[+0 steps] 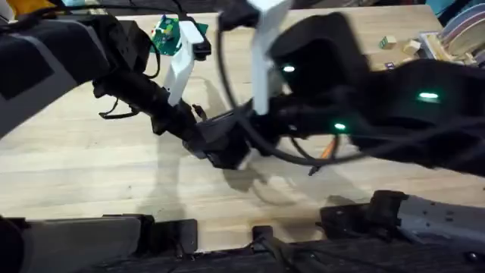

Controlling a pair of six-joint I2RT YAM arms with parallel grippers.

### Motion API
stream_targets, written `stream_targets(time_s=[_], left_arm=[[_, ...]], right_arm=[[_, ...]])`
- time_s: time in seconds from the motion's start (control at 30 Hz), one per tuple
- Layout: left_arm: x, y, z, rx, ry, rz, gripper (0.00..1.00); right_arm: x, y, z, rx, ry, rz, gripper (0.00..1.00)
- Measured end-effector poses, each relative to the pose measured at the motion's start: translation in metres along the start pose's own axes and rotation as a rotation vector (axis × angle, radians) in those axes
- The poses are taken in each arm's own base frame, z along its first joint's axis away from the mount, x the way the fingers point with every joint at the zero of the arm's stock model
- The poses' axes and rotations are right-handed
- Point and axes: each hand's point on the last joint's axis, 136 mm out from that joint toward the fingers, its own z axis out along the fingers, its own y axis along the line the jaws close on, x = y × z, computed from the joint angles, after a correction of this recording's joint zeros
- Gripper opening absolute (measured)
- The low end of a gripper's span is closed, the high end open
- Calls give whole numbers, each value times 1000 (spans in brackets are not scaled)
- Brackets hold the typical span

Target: Unzip the bag, pick up the pens from the table one at a time and place them inside, then zip the bag closed.

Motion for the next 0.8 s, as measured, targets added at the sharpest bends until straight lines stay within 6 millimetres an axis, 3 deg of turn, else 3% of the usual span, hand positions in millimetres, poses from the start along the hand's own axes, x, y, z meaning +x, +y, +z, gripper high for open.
stream_targets(time_s=[0.2,0.4,0.6,0.67,0.8], left_arm=[[0,1,0,-3,-1,-1,43],[-1,1,0,-4,-2,0,57],[-3,3,0,-13,-11,5,939],[-3,4,0,-13,-12,5,989],[-3,4,0,-14,-12,4,992]], right_arm=[[8,-2,-39,38,-23,-26,997],[17,-3,-58,48,-18,-30,997],[18,-3,-58,50,-12,-32,998],[19,-3,-58,50,-11,-32,998],[19,-3,-58,49,-11,-32,997]])
